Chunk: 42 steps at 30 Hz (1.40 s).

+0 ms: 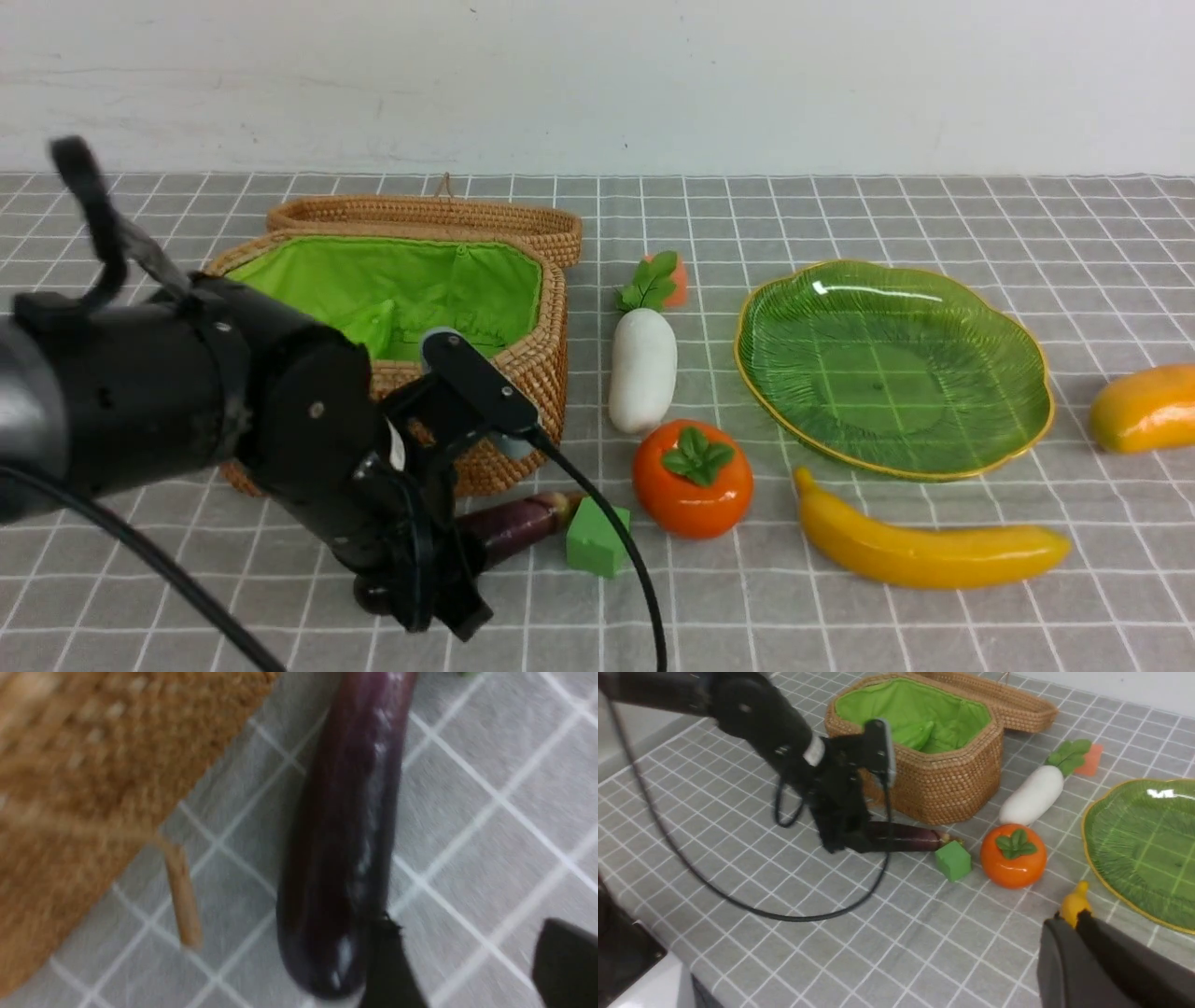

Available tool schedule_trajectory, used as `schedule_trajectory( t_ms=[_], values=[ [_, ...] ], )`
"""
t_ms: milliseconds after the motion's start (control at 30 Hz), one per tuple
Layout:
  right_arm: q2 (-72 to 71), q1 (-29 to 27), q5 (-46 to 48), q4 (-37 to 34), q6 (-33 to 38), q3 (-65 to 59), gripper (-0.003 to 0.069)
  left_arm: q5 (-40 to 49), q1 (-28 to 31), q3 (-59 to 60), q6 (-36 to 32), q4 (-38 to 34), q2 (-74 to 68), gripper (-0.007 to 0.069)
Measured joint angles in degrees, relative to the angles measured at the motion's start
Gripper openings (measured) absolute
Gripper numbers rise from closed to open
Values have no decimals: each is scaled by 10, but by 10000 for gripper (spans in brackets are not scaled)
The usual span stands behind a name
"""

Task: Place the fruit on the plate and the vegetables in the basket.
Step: Use the left arm to grab an eggplant and put it into the left basket

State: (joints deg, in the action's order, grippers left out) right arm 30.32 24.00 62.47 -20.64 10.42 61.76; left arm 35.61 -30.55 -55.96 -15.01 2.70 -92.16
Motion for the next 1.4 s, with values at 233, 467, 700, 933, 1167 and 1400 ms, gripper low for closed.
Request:
schedule_trajectory(
  t_ms=[233, 467, 700, 933, 1167, 1400],
  values=[
    [-7, 0, 21, -16, 1, 1, 46, -64, 0, 0, 71, 109, -61, 520],
    [-7, 0, 33, -16, 1, 1, 51, -75, 0, 0, 128, 169, -84, 500],
    [-7, 0, 34, -16, 1, 1, 55, -68, 0, 0, 131, 158, -96, 382],
    [-7, 0, 15, -16, 0, 1, 55, 31, -30, -14, 87, 152, -36, 386],
    [-7, 0, -77, -17, 2, 1, 56, 97, -71, -63, 71, 188, 100, 386],
    [-7, 0, -213, -30, 26, 1, 61, 21, 3, -150, 3, 325, 124, 386]
  ],
)
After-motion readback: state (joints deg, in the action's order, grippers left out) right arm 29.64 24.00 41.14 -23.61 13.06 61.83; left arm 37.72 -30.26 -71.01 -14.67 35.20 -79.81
